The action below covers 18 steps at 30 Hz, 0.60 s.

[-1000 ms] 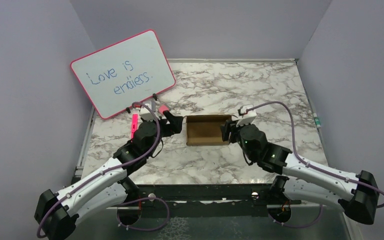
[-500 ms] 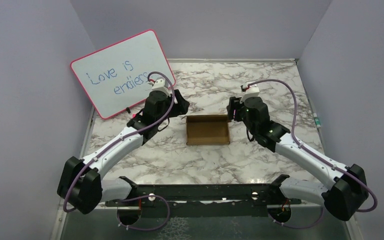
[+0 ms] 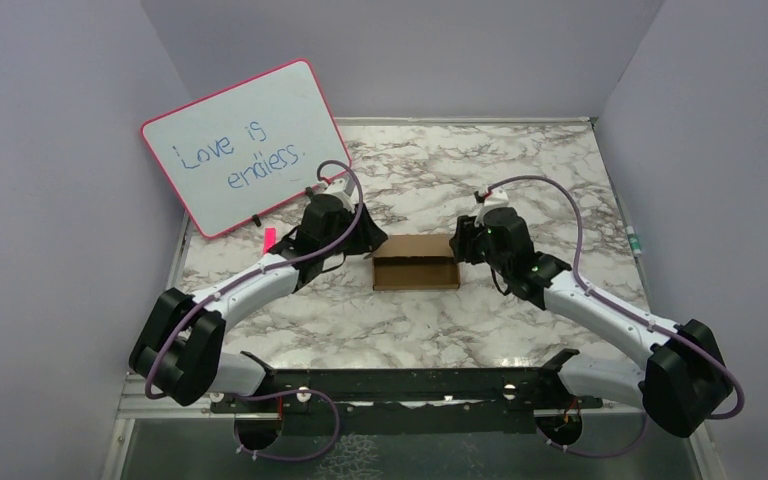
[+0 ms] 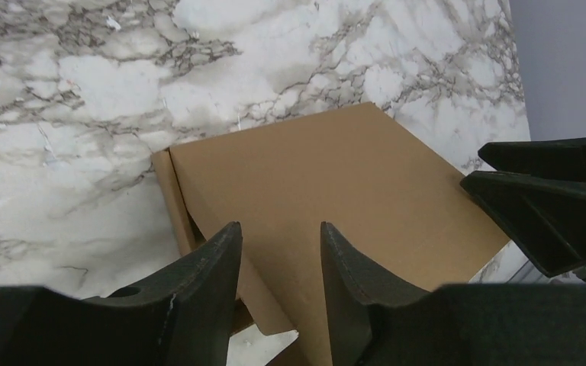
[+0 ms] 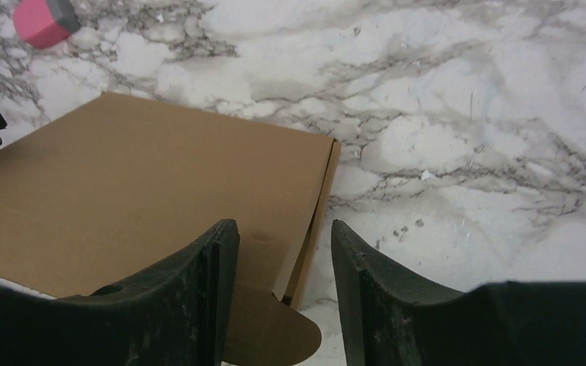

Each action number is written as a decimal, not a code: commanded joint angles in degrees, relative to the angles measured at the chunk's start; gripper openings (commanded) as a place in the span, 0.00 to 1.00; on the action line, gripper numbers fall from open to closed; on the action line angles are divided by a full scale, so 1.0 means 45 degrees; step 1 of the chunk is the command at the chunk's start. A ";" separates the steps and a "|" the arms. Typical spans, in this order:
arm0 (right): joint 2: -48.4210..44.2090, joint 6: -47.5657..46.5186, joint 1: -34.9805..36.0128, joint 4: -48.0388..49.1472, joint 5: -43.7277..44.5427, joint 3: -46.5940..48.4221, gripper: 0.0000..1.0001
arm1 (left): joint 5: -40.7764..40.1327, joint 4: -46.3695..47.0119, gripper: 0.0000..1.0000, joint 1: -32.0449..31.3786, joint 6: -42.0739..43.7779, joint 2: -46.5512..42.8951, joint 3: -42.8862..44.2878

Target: Fold the paper box

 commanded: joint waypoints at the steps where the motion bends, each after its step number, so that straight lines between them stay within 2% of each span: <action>1: -0.0401 0.0853 -0.0030 0.0544 -0.1170 -0.0926 0.51 | 0.1003 0.0911 0.43 -0.0110 -0.0593 0.0104 -0.0759; 13: -0.0175 0.1346 -0.0012 0.2299 -0.1124 -0.3152 0.44 | 0.0418 0.1340 0.42 -0.0240 -0.0368 0.0547 -0.2301; 18: 0.0140 0.1466 -0.0028 0.3135 -0.1730 -0.3771 0.42 | 0.0190 0.1389 0.43 -0.0240 -0.0177 0.0925 -0.2618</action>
